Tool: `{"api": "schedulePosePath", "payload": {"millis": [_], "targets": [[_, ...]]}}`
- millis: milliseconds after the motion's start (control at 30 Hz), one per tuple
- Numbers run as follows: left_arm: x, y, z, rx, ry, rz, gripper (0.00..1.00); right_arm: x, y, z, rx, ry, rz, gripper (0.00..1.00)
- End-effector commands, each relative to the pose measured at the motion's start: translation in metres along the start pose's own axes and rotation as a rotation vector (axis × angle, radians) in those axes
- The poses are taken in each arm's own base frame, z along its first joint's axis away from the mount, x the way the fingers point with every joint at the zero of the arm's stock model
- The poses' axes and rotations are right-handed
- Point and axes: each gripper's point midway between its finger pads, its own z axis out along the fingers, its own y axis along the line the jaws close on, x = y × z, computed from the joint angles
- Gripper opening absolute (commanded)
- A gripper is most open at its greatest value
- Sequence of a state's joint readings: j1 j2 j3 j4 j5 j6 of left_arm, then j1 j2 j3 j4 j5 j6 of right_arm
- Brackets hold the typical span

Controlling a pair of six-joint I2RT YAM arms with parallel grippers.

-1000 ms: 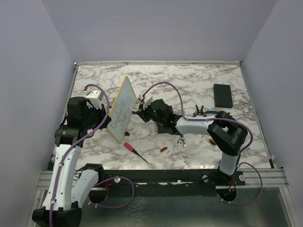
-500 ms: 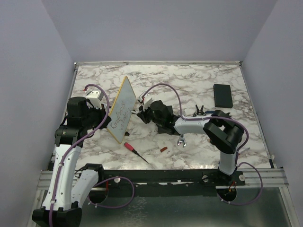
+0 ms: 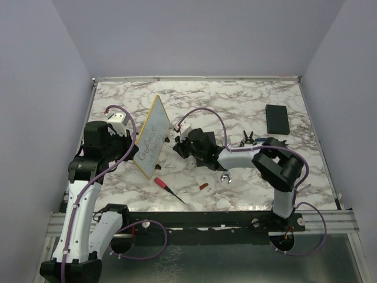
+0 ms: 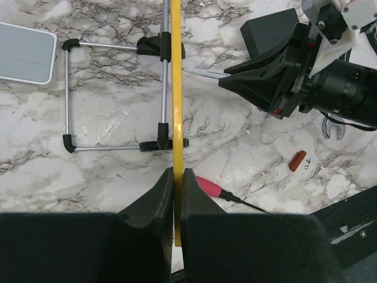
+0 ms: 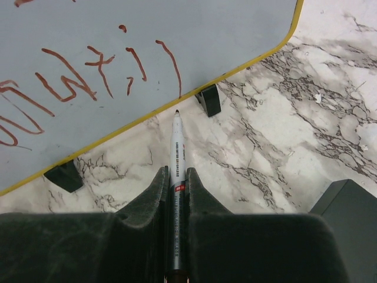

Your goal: Write a sentence on the whiteboard

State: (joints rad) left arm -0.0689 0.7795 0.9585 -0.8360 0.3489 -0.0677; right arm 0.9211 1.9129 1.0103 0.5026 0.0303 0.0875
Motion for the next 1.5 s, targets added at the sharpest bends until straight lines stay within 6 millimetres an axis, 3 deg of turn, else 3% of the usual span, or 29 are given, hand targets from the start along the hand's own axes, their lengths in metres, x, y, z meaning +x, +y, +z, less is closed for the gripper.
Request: {"api": "schedulePosePath", "payload": {"millis": [0,167,367,1000,1467], "targets": [[0.004,-0.005,-0.002,0.022,0.005,0.009,0.00,-0.030,0.003,-0.019,-0.008,-0.075,0.009,0.01],[0.004,-0.005,-0.002,0.022,0.005,0.009,0.00,-0.056,0.004,-0.030,-0.008,-0.145,0.006,0.01],[0.004,-0.005,-0.001,0.022,0.007,0.009,0.00,-0.067,0.008,-0.025,-0.029,-0.169,-0.008,0.01],[0.003,-0.006,-0.002,0.026,0.003,0.011,0.00,-0.062,0.010,-0.005,-0.036,-0.139,-0.009,0.01],[0.004,-0.006,-0.002,0.027,0.003,0.012,0.00,-0.076,-0.003,-0.002,0.044,-0.173,0.026,0.01]]}}
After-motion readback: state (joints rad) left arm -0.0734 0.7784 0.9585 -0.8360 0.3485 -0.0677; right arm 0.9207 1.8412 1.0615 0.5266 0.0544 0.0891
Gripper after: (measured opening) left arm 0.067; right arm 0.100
